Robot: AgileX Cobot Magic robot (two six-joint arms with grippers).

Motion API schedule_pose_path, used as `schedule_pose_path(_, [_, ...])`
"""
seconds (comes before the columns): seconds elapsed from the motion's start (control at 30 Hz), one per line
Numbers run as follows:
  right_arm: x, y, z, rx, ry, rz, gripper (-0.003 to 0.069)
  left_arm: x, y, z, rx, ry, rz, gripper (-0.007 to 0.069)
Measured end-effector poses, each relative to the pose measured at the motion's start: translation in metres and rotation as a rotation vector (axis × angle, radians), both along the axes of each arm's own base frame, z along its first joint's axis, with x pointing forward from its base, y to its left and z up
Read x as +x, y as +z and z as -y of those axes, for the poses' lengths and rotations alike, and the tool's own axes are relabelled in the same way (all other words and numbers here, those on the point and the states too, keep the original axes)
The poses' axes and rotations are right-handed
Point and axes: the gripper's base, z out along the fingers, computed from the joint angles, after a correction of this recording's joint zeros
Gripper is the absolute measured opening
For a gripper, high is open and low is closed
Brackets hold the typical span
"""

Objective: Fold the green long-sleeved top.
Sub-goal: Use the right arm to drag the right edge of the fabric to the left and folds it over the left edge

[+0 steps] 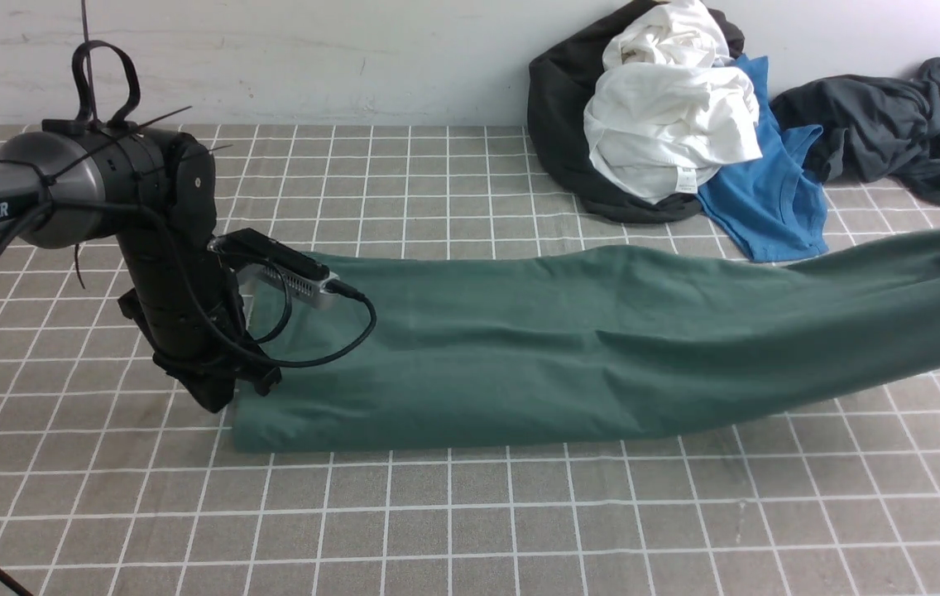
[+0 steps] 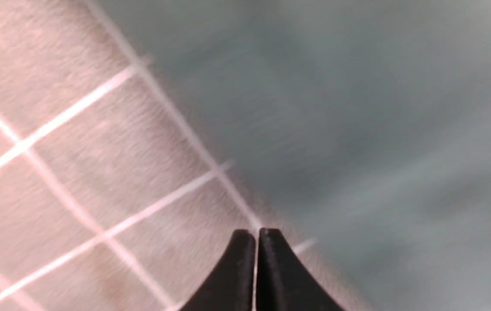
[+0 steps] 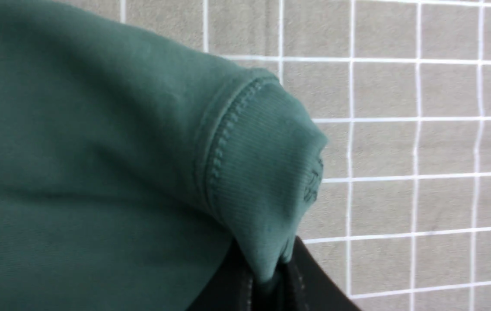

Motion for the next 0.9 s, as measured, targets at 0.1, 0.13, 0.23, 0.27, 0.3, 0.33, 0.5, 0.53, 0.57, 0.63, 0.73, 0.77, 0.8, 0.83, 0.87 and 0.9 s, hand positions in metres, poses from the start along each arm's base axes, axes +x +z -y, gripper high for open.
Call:
schedule_pose_path(0.1, [-0.002,0.035,-0.001,-0.004,-0.006,0.067,0.0036,-0.005,0.036,-0.001,-0.014,0.000,0.087,-0.0007])
schedule_pose_path(0.13, [-0.003,0.045,-0.002,0.004,-0.006,0.092,0.0036,-0.007,0.047,-0.001,-0.019,0.000,0.116,-0.0007])
schedule_pose_path(0.23, [-0.004,0.075,-0.014,0.031,0.021,0.161,0.0036,-0.014,0.084,-0.002,-0.034,0.000,0.215,-0.0007])
schedule_pose_path(0.27, [-0.005,0.095,-0.030,0.059,0.072,0.215,0.0036,-0.021,0.108,-0.003,-0.045,0.000,0.280,-0.0007])
schedule_pose_path(0.3, [-0.004,0.107,-0.044,0.082,0.116,0.246,0.0036,-0.026,0.122,-0.004,-0.051,0.000,0.320,-0.0007])
schedule_pose_path(0.33, [-0.004,0.115,-0.054,0.102,0.149,0.271,0.0036,-0.029,0.132,-0.005,-0.049,-0.002,0.350,-0.0007])
schedule_pose_path(0.5, [0.000,0.133,-0.144,0.206,0.407,0.331,0.0036,-0.050,0.171,-0.010,-0.054,-0.005,0.461,-0.0007])
schedule_pose_path(0.53, [0.002,0.130,-0.167,0.227,0.460,0.327,0.0036,-0.055,0.178,-0.011,-0.047,-0.007,0.476,-0.0007])
schedule_pose_path(0.57, [0.005,0.121,-0.197,0.255,0.527,0.316,0.0036,-0.062,0.186,-0.013,-0.036,-0.009,0.491,-0.0007])
schedule_pose_path(0.63, [0.012,0.099,-0.243,0.294,0.614,0.284,0.0036,-0.072,0.197,-0.018,-0.005,-0.011,0.506,-0.0007])
schedule_pose_path(0.73, [0.017,0.070,-0.288,0.330,0.684,0.239,0.0036,-0.082,0.207,-0.022,0.015,0.002,0.525,-0.0007])
schedule_pose_path(0.77, [0.019,0.056,-0.308,0.344,0.712,0.222,0.0036,-0.086,0.212,-0.023,0.024,0.012,0.538,-0.0007])
schedule_pose_path(0.8, [0.020,0.046,-0.320,0.353,0.728,0.214,0.0036,-0.088,0.215,-0.024,0.026,0.019,0.544,-0.0007])
schedule_pose_path(0.83, [0.021,0.042,-0.326,0.359,0.735,0.210,0.0036,-0.090,0.216,-0.025,0.028,0.020,0.547,-0.0007])
schedule_pose_path(0.87, [0.022,0.033,-0.337,0.372,0.746,0.204,0.0036,-0.091,0.218,-0.026,0.031,0.025,0.552,-0.0007])
schedule_pose_path(0.9, [0.025,0.016,-0.356,0.393,0.765,0.196,0.0036,-0.094,0.220,-0.027,0.037,0.030,0.561,-0.0007])
